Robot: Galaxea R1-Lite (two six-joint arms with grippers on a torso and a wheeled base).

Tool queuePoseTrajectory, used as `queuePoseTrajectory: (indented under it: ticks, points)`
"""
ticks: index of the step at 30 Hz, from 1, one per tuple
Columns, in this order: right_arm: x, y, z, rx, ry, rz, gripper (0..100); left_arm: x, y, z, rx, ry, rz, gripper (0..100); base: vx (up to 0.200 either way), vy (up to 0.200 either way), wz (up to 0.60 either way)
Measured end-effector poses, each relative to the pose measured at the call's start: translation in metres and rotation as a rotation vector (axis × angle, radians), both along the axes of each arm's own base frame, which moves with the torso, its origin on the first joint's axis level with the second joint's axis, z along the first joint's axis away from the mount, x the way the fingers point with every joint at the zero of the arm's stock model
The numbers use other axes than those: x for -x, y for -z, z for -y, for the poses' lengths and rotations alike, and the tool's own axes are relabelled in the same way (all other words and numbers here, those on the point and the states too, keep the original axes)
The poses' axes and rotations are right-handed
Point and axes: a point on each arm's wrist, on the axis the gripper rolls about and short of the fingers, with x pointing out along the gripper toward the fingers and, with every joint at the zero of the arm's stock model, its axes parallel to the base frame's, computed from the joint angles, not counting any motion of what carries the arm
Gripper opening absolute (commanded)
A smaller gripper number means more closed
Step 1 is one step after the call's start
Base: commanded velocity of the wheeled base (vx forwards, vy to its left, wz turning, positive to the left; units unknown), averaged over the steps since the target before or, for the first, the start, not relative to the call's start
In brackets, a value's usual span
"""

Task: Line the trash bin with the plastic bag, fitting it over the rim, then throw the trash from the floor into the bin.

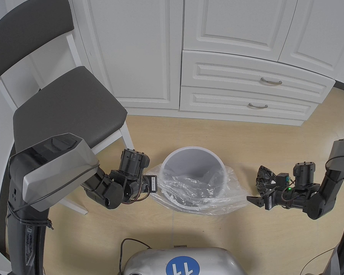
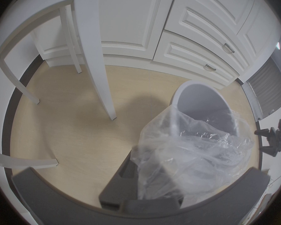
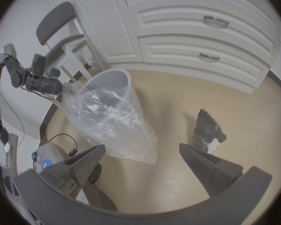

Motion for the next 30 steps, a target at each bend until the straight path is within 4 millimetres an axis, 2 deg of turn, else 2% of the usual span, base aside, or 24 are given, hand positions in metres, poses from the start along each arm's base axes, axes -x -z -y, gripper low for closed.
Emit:
queuePoseTrajectory:
  ticks: [8, 15, 21, 25, 28, 29, 30]
  points:
    - [0.021, -0.037, 0.011, -0.029, -0.022, 0.092, 100, 0.003, -0.005, -0.001, 0.005, 0.000, 0.008, 0, 0.000, 0.000, 0.00]
    - [0.030, -0.053, -0.015, -0.010, -0.035, 0.170, 100, 0.004, -0.011, -0.003, 0.011, 0.003, 0.016, 0, 0.000, 0.000, 0.00]
    - [0.035, -0.061, -0.066, 0.034, 0.047, 0.242, 100, 0.004, -0.014, -0.002, 0.040, 0.017, 0.053, 0, 0.000, 0.000, 0.00]
    - [0.027, -0.067, -0.106, 0.052, 0.020, 0.284, 100, 0.005, -0.015, -0.002, 0.060, 0.032, 0.079, 0, 0.000, 0.000, 0.00]
    - [0.022, -0.067, -0.129, 0.091, -0.020, 0.256, 100, 0.006, -0.014, -0.002, 0.068, 0.039, 0.086, 0, 0.000, 0.000, 0.00]
    - [0.019, -0.067, -0.137, 0.109, -0.037, 0.245, 100, 0.006, -0.014, -0.002, 0.070, 0.042, 0.087, 100, 0.000, 0.000, 0.00]
    - [0.017, -0.068, -0.146, 0.122, -0.052, 0.240, 100, 0.007, -0.014, -0.003, 0.072, 0.044, 0.088, 100, 0.000, 0.000, 0.00]
